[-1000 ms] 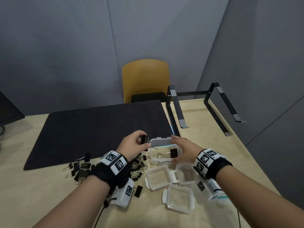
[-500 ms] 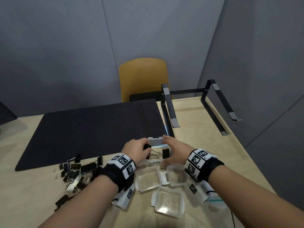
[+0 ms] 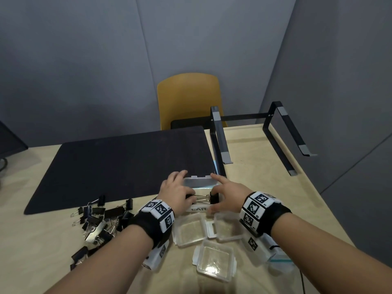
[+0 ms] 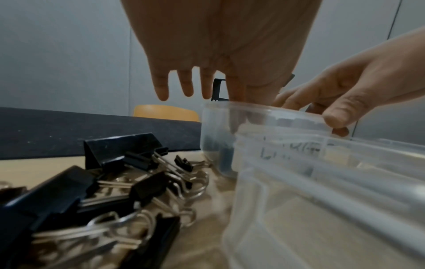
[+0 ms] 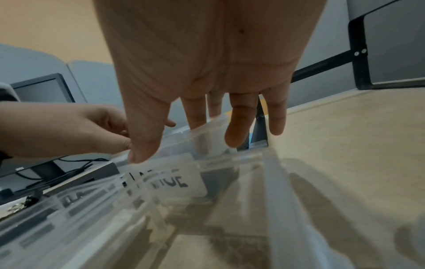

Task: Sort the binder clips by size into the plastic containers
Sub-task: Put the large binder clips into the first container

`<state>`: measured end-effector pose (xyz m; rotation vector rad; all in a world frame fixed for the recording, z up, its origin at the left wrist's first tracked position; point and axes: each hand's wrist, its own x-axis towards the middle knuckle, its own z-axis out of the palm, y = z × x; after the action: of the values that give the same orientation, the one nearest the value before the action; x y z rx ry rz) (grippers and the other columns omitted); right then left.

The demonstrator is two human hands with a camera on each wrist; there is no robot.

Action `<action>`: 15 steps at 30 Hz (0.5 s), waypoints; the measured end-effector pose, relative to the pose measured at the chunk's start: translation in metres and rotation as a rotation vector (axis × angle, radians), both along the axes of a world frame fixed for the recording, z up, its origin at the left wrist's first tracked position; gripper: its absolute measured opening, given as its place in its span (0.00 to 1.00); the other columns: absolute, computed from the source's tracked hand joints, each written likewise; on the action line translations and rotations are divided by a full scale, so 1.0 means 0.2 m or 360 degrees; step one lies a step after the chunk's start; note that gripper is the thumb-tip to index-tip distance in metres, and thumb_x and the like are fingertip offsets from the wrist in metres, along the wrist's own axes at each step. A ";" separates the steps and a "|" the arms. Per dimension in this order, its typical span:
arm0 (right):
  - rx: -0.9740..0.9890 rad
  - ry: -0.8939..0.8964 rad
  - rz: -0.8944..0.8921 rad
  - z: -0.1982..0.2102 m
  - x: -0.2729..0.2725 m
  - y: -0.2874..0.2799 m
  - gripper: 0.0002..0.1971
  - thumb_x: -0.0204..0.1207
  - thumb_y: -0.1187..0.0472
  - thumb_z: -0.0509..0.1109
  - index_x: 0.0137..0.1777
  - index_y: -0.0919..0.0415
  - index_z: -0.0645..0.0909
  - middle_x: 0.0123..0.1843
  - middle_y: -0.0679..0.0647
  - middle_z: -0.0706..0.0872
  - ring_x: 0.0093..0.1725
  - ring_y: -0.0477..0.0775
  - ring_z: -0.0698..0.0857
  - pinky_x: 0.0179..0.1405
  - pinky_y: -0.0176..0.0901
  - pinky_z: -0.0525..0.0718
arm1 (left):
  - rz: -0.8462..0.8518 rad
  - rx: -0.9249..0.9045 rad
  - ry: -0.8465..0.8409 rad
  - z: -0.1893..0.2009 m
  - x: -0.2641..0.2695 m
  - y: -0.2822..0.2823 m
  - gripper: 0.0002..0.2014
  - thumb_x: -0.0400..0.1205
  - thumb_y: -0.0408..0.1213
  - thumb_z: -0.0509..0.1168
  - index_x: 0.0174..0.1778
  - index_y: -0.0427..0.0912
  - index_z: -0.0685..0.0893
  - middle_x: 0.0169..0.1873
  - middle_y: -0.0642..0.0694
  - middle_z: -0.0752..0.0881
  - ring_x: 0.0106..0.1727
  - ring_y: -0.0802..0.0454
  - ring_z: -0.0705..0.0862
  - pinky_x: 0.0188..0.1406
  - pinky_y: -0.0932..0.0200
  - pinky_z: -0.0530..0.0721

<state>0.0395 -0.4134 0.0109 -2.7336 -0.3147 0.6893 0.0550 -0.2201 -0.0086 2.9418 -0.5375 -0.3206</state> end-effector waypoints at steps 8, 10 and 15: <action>-0.0204 0.0041 0.0115 0.02 -0.01 0.01 0.26 0.70 0.31 0.65 0.61 0.45 0.83 0.83 0.34 0.36 0.62 0.46 0.81 0.63 0.49 0.80 | 0.0071 -0.0040 0.0273 -0.01 -0.01 0.04 0.17 0.84 0.55 0.52 0.58 0.62 0.85 0.83 0.52 0.49 0.83 0.49 0.43 0.82 0.40 0.44; -0.0192 0.0040 0.0118 0.02 -0.01 0.01 0.24 0.70 0.32 0.65 0.59 0.45 0.84 0.83 0.34 0.37 0.62 0.47 0.81 0.63 0.49 0.80 | 0.0099 -0.0159 0.0248 0.00 -0.01 0.05 0.16 0.84 0.54 0.54 0.61 0.59 0.84 0.82 0.51 0.54 0.83 0.49 0.47 0.82 0.43 0.48; -0.0137 0.0052 0.0117 0.01 0.00 0.00 0.23 0.70 0.33 0.67 0.57 0.46 0.84 0.83 0.34 0.37 0.62 0.48 0.81 0.60 0.47 0.81 | 0.0341 -0.0655 0.0157 0.01 -0.05 0.15 0.15 0.83 0.48 0.60 0.65 0.53 0.80 0.76 0.52 0.67 0.78 0.51 0.61 0.79 0.50 0.61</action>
<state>0.0388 -0.4128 0.0129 -2.8004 -0.3888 0.7836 0.0454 -0.1906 -0.0071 2.5383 -0.2360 -0.2882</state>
